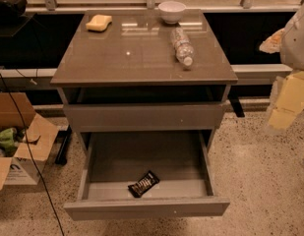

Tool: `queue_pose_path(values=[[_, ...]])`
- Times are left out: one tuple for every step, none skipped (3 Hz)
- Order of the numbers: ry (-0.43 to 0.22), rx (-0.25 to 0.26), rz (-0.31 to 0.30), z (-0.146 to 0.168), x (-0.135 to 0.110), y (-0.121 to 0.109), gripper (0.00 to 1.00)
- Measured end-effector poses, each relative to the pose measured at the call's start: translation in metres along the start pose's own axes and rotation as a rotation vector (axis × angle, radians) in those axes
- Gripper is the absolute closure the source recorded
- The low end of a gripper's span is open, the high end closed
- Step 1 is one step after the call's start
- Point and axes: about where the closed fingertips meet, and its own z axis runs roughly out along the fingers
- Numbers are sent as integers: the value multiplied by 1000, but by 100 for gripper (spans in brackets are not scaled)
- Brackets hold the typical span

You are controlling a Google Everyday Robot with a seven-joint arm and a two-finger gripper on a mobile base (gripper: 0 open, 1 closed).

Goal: Pick rxbar chocolate from middle drawer and place on counter

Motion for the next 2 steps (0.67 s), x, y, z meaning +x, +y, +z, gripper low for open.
queue_pose_path(values=[[0,0,0,0,0,0,0],[-41,-25,3,19,-11,5,0]])
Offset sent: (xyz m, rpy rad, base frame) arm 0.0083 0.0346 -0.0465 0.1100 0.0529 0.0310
